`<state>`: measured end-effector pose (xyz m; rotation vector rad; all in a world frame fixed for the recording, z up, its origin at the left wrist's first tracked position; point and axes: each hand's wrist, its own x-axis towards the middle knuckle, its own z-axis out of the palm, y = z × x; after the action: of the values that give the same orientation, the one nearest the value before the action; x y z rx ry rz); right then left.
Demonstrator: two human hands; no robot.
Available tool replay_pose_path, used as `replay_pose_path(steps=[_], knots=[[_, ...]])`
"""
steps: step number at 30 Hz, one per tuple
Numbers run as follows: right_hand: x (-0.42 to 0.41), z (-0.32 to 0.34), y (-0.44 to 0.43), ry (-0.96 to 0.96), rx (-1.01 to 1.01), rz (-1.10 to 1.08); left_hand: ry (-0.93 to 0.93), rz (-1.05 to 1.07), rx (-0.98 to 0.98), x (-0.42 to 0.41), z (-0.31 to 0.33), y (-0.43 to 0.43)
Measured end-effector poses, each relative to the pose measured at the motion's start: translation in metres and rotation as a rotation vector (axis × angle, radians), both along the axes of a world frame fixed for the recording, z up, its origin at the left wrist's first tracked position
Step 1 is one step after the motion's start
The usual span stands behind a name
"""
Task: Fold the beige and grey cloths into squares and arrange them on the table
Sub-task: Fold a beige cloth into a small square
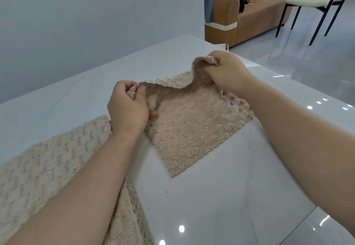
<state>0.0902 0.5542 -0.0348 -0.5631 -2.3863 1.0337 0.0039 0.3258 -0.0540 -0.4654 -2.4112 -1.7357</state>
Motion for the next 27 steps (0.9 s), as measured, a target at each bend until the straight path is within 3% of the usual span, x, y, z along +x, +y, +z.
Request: replay_pose_path(steps=[4, 8, 16, 23, 27], knots=[[0.003, 0.004, 0.006, 0.105, -0.132, -0.061, 0.017, 0.032, 0.076, -0.012, -0.002, -0.002], [0.004, 0.004, 0.009, 0.123, -0.203, -0.053, 0.149, 0.024, -0.032, -0.023, 0.0, -0.005], [0.001, -0.003, 0.017, 0.172, -0.253, -0.096, 0.203, 0.002, -0.052, -0.027, 0.0, -0.008], [0.006, -0.006, 0.024, 0.01, -0.016, 0.006, 0.175, 0.069, -0.095, -0.024, -0.001, -0.009], [0.006, -0.006, 0.026, -0.038, 0.034, 0.026, -0.019, 0.015, 0.012, -0.024, -0.007, -0.005]])
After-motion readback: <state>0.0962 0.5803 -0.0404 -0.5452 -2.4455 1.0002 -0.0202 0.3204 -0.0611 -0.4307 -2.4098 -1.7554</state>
